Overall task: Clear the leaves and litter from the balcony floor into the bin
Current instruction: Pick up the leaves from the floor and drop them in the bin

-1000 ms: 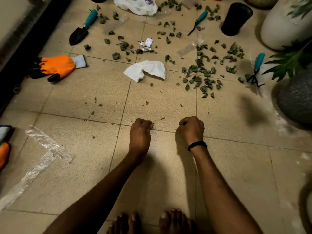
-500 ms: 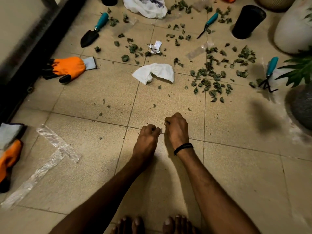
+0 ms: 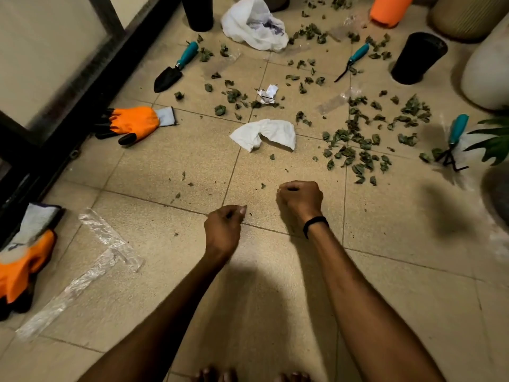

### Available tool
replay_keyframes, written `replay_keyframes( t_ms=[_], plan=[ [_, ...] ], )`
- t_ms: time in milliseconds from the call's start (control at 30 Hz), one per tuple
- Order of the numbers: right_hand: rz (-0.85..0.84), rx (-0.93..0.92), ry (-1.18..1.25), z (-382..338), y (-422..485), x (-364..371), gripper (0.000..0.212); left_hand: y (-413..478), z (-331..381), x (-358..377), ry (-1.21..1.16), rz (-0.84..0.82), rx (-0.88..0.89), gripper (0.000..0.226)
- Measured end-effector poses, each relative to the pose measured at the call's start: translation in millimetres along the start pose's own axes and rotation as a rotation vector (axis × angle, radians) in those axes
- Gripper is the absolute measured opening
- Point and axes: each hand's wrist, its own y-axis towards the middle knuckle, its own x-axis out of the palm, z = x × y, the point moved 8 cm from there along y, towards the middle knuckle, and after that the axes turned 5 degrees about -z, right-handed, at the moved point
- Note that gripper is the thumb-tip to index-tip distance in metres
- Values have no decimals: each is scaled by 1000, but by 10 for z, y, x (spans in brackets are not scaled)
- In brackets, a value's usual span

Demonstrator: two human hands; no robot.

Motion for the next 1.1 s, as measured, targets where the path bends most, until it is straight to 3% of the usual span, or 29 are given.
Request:
replay_keyframes(
  t_ms=[67, 167, 267, 333, 400, 500, 633, 767, 900, 1000, 1100],
  plan=[
    [-32, -76, -70, -172, 54, 170, 11, 61, -79, -176, -76, 52, -76, 16],
    [-36, -211, -258, -377, 93, 438, 33, 115, -181, -388, -138, 121, -139, 16],
    [-63, -292, -425, -457, 83, 686, 28, 121, -289, -546, -229, 150, -192, 15],
    [-100, -289, -500, -470, 67, 809, 18, 100, -315, -659, -276, 165, -209, 12],
    [-95, -245, -537, -503, 65, 850, 20, 40, -265, -791, -309, 192, -213, 11],
    [-119, -149, -427, -612, -12, 875, 9, -52, -179, -1061, -335, 272, -229, 16],
    [-378, -60, -173, -953, -486, 1396, 8, -225, -189, -1747, -274, 406, -206, 17],
    [-640, -182, -54, -1568, -1308, 2239, 17, -767, -136, -2647, -182, 564, -167, 23],
    [-851, -294, 106, -2054, -2395, 3247, 33, -1872, -202, -3757, -150, 834, -186, 17],
    [-1091, -284, 151, -2295, -3508, 3723, 11, -2896, -238, -4406, -83, 977, -246, 26],
    [-1332, -320, 162, -2439, -4750, 3924, 26, -4083, -323, -4932, -21, 1150, -324, 17]
  ],
)
